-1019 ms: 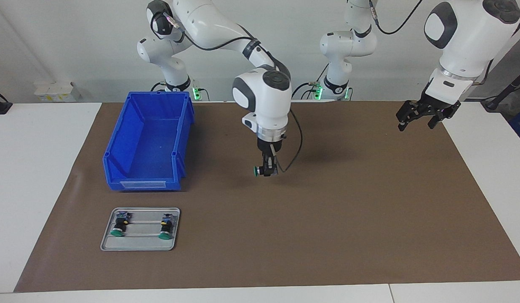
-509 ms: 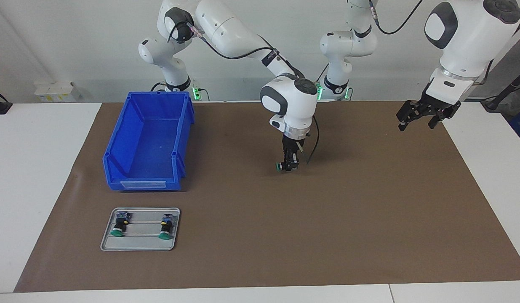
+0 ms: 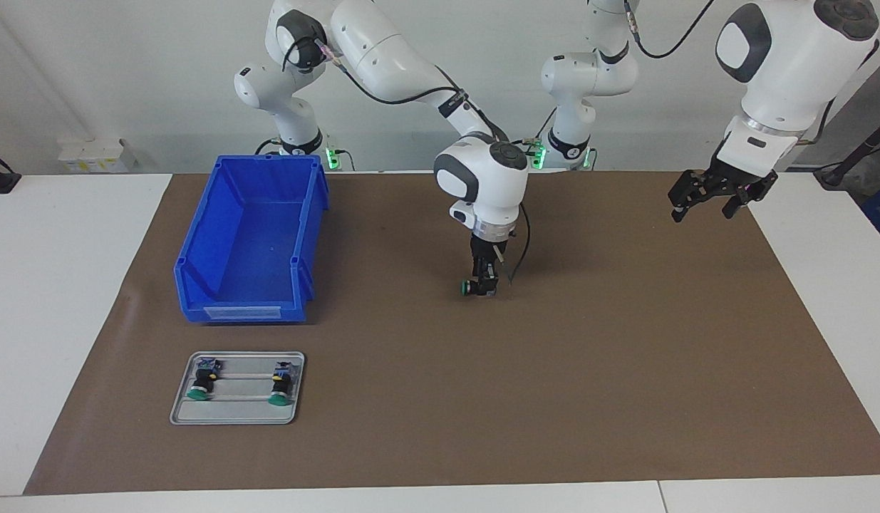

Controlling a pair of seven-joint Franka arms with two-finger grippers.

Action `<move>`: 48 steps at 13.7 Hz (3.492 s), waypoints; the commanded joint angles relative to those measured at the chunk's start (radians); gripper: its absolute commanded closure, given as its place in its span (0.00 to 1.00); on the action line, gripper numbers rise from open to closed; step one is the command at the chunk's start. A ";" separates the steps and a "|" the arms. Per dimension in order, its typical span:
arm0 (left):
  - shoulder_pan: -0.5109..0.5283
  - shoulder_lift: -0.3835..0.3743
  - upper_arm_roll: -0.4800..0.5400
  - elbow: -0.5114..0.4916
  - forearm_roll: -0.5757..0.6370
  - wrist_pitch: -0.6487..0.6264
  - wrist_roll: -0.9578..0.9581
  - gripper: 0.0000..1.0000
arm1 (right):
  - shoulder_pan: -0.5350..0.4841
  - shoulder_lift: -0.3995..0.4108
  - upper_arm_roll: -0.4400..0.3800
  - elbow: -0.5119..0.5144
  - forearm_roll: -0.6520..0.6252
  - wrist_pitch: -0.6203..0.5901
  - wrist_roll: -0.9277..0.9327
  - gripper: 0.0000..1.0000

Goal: Place and press button with both arms

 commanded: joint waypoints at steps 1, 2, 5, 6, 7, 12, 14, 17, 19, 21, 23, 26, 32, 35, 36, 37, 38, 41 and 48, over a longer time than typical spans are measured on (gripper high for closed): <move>-0.056 -0.047 0.002 -0.093 -0.001 0.101 0.019 0.00 | -0.023 -0.067 0.001 -0.041 -0.024 0.012 -0.052 0.00; -0.078 -0.055 0.002 -0.115 -0.003 0.130 0.031 0.00 | -0.043 -0.103 0.001 -0.050 -0.021 0.008 -0.096 0.00; -0.152 -0.081 0.002 -0.197 -0.079 0.252 0.110 0.00 | -0.135 -0.252 0.001 -0.143 -0.007 -0.005 -0.338 0.00; -0.178 -0.090 0.002 -0.222 -0.099 0.295 0.156 0.00 | -0.180 -0.292 0.001 -0.170 -0.006 -0.006 -0.449 0.00; -0.207 -0.102 0.002 -0.254 -0.105 0.331 0.208 0.00 | -0.226 -0.321 0.003 -0.183 -0.004 -0.023 -0.565 0.00; -0.337 -0.143 0.002 -0.394 -0.140 0.434 0.489 0.00 | -0.460 -0.407 0.001 -0.182 0.097 -0.109 -1.211 0.00; -0.386 -0.127 0.002 -0.405 -0.153 0.435 0.607 0.00 | -0.538 -0.446 0.001 -0.181 0.103 -0.147 -1.392 0.00; -0.432 -0.074 0.004 -0.422 -0.153 0.472 0.753 0.00 | -0.635 -0.496 0.001 -0.176 0.155 -0.221 -1.652 0.00; -0.474 -0.060 0.005 -0.449 -0.153 0.521 0.801 0.00 | -0.669 -0.535 0.000 -0.170 0.157 -0.268 -1.785 0.00; -0.517 -0.025 0.007 -0.448 -0.150 0.567 0.833 0.00 | -0.687 -0.559 -0.009 -0.135 0.157 -0.337 -1.960 0.00; -0.535 0.000 0.007 -0.442 -0.139 0.627 0.839 0.00 | -0.712 -0.567 -0.009 -0.064 0.157 -0.450 -2.048 0.00; -0.551 0.037 0.007 -0.431 -0.112 0.633 0.864 0.00 | -0.706 -0.637 -0.011 -0.120 0.138 -0.488 -2.051 0.00; -0.624 0.207 0.012 -0.305 -0.092 0.624 0.775 0.00 | -0.715 -0.679 -0.006 -0.190 0.157 -0.481 -2.085 0.00; -0.667 0.288 0.016 -0.253 -0.087 0.613 0.723 0.00 | -0.718 -0.665 -0.009 -0.138 0.155 -0.589 -2.186 0.00; -0.667 0.293 0.016 -0.254 -0.057 0.615 0.723 0.00 | -0.716 -0.665 -0.009 -0.141 0.142 -0.586 -2.192 0.00; -0.666 0.295 0.018 -0.254 -0.037 0.615 0.721 0.00 | -0.716 -0.665 -0.009 -0.141 0.138 -0.591 -2.195 0.00; -0.663 0.305 0.018 -0.257 -0.032 0.615 0.721 0.00 | -0.716 -0.673 -0.011 -0.142 0.134 -0.600 -2.220 0.00; -0.657 0.322 0.018 -0.264 -0.030 0.619 0.721 0.00 | -0.716 -0.688 -0.012 -0.142 0.095 -0.618 -2.260 0.00; -0.638 0.336 0.018 -0.290 0.011 0.664 0.723 0.00 | -0.725 -0.708 -0.011 -0.179 0.114 -0.612 -2.229 0.00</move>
